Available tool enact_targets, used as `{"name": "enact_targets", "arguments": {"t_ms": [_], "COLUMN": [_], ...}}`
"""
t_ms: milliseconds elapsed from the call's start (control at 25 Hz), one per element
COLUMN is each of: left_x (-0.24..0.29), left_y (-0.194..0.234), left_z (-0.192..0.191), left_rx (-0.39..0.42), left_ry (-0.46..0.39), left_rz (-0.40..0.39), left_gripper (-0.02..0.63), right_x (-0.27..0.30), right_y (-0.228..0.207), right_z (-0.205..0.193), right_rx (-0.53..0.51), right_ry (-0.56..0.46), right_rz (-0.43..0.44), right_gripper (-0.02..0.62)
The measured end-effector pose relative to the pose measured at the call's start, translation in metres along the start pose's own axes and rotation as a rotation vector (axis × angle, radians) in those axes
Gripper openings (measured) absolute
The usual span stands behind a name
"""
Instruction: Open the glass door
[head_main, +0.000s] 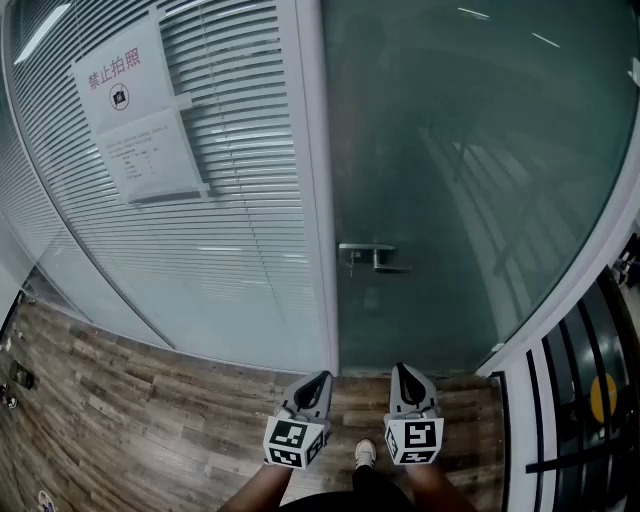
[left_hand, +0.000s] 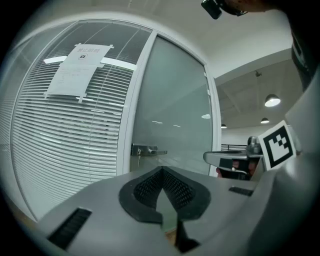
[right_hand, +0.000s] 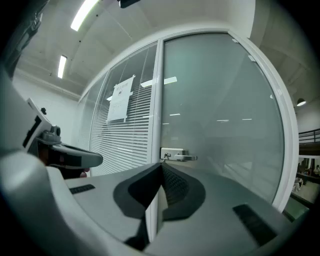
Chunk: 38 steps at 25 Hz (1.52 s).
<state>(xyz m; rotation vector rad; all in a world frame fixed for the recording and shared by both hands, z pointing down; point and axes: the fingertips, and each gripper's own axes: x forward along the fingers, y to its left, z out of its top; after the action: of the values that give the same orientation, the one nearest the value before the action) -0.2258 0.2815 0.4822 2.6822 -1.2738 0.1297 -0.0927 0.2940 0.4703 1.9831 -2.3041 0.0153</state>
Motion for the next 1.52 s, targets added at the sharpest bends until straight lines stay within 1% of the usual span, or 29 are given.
{"name": "enact_targets", "arguments": {"t_ms": [280,400,480,600,800,880,920,1000,1120,1200,1280,1400,1520], "left_x": [0.075,0.099,0.112,0.127,0.144,0.152,0.155,0.164,0.179,0.186,0.194,0.202,0.208], "left_y": [0.012,0.025,0.03,0.035,0.044,0.049,0.052,0.058,0.07,0.078,0.089,0.099,0.103], "left_z": [0.01,0.012,0.013,0.014,0.014,0.012,0.01,0.008,0.009,0.012,0.012,0.01,0.009], "left_rx": [-0.001,0.006,-0.004,-0.016,-0.018,-0.018,-0.018,-0.021,-0.023,-0.029,-0.015,-0.016,-0.044], "left_ry": [0.011,0.017,0.027,0.028,0.028,0.036,0.04,0.056,0.072,0.072,0.056,0.068,0.098], "left_rz": [0.055,0.106,0.124,0.133,0.125,0.117,0.111,0.094,0.071,0.054,0.048,0.037,0.023], "left_gripper": [0.003,0.003,0.003,0.003,0.003,0.003,0.003,0.003,0.003,0.003,0.003,0.003,0.003], "right_x": [0.078,0.108,0.125,0.147,0.179,0.192,0.199,0.213,0.237,0.25,0.26,0.27,0.277], "right_y": [-0.053,-0.071,-0.081,-0.089,-0.087,-0.086,-0.086,-0.088,-0.092,-0.093,-0.092,-0.087,-0.083], "right_z": [0.002,0.003,0.004,0.009,0.009,0.009,0.008,0.008,0.009,0.004,-0.006,-0.025,-0.042], "right_rx": [-0.068,-0.064,-0.069,-0.109,-0.199,-0.241,-0.265,-0.337,-0.464,-0.555,-0.67,-0.849,-0.961], "right_ry": [0.012,0.023,0.024,0.026,0.081,0.1,0.113,0.144,0.202,0.246,0.299,0.398,0.487], "right_rz": [0.07,0.112,0.134,0.178,0.27,0.294,0.303,0.311,0.316,0.337,0.376,0.461,0.534], "right_gripper": [0.014,0.014,0.014,0.014,0.015,0.034,0.063,0.108,0.144,0.164,0.178,0.189,0.189]}}
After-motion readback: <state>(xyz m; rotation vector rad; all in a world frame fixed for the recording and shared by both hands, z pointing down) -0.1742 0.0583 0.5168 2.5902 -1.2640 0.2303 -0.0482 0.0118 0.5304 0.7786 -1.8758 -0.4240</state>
